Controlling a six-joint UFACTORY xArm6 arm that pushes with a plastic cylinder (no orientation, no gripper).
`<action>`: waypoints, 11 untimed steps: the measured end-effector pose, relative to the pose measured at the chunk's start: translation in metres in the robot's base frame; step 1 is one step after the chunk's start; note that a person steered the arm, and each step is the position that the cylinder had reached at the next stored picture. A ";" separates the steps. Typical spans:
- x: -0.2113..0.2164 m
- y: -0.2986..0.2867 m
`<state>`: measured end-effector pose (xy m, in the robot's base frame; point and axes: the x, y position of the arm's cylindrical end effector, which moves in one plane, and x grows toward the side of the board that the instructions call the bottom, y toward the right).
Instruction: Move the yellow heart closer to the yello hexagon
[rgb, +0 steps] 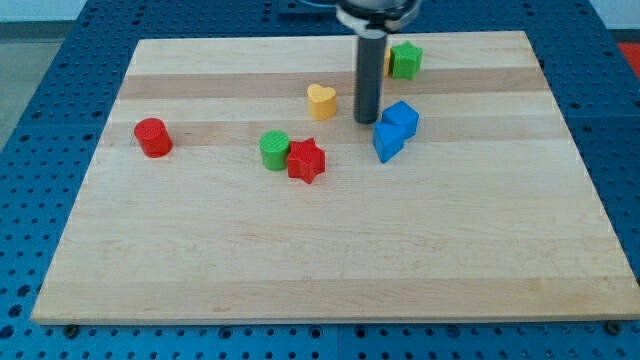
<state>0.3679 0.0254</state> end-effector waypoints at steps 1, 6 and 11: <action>0.005 -0.034; -0.058 -0.046; -0.092 -0.073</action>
<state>0.2763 -0.0474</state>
